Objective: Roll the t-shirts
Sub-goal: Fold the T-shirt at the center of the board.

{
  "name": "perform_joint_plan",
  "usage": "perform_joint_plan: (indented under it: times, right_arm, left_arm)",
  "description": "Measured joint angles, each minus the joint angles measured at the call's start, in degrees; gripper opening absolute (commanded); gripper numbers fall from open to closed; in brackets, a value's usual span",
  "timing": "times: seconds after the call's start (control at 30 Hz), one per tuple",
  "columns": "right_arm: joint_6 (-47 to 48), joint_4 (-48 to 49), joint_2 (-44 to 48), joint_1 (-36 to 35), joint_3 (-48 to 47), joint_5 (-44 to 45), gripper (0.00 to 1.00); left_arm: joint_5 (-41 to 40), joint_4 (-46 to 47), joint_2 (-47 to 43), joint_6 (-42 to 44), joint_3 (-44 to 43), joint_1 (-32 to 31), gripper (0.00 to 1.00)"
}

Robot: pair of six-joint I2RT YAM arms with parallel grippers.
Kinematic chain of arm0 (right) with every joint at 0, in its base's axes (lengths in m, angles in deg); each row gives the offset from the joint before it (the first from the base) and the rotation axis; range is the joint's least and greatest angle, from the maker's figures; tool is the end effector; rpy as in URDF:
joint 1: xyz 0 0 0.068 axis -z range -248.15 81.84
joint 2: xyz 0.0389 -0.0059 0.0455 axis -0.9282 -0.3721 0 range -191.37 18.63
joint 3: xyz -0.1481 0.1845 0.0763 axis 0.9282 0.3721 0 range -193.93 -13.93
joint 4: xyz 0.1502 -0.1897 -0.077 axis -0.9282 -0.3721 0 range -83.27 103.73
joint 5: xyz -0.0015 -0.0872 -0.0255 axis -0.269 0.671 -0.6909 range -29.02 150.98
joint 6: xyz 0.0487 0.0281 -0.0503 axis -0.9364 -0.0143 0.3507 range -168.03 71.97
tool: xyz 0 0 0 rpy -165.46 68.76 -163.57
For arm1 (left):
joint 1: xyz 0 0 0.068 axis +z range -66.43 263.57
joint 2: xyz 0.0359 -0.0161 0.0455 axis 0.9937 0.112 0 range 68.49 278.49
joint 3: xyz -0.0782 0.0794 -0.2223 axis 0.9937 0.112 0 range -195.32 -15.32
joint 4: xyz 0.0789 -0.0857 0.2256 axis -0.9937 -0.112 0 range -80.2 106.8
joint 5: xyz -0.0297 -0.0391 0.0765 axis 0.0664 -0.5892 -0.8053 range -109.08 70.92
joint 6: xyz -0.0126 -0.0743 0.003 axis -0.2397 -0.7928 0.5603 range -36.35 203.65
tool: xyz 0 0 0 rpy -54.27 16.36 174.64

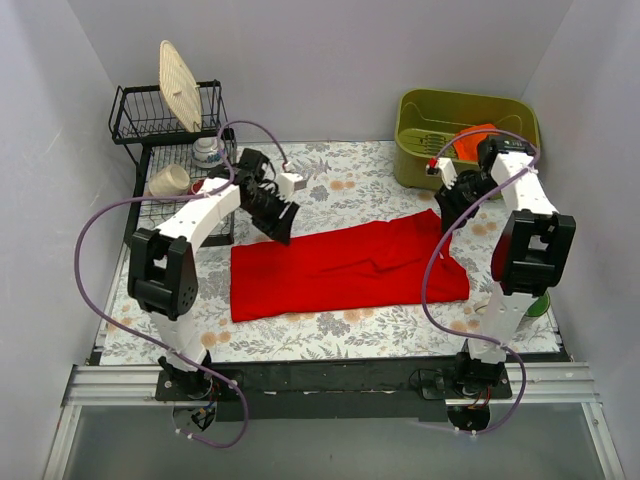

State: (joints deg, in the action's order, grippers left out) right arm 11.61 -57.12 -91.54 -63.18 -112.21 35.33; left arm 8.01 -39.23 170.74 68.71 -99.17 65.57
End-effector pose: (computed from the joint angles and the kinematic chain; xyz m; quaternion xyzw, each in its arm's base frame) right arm 0.3641 -0.0039 0.2173 -0.4593 0.8580 0.1543 0.1705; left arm 0.3235 -0.1356 0.2034 0.0574 0.9620 -0.2599 0.0605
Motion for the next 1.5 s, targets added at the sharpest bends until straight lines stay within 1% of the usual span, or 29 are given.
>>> perform_joint_plan:
  times: [0.1,0.2,0.27,0.37,0.5,0.77,1.27,1.4,1.43,1.5]
  right_arm:
    - [-1.7,-0.8,-0.7,-0.8,0.7,-3.5,0.48]
    - [-1.7,-0.4,0.3,-3.2,4.2,-5.0,0.45]
    - [-1.1,0.5,1.5,-6.1,8.5,-5.1,0.43]
    - [-0.2,3.3,2.8,-10.5,14.8,-3.9,0.44]
    - [0.6,7.6,2.8,-14.2,18.7,-1.2,0.45]
    - [0.6,14.3,2.3,-14.0,18.8,3.2,0.46]
    - [4.1,19.6,2.2,-14.5,22.6,9.8,0.45]
    - [4.8,21.1,2.2,-15.1,24.0,11.1,0.38]
    - [5.0,21.5,2.2,-15.3,24.3,11.5,0.34]
    - [5.2,22.3,2.3,-15.6,25.1,12.1,0.3]
  left_arm:
    - [0.8,2.8,2.7,-2.4,-4.8,-3.3,0.5]
    - [1.4,3.8,4.4,-4.1,-7.5,-4.4,0.5]
    - [1.3,4.1,5.1,-4.9,-7.6,-4.1,0.5]
    - [0.2,3.7,5.2,-5.4,-6.3,-3.8,0.5]
    - [-1.6,3.1,3.9,-5.2,-3.5,-3.5,0.5]
    - [-3.9,0.9,-0.5,-5.0,-0.8,-3.5,0.5]
    - [-5.7,0.8,0.5,-4.8,-1.5,-3.5,0.5]
    - [-5.8,0.8,0.6,-4.7,-1.6,-3.5,0.5]
    - [-5.9,0.8,0.6,-4.7,-1.6,-3.5,0.5]
    - [-6.1,0.8,0.6,-4.5,-1.6,-3.5,0.5]
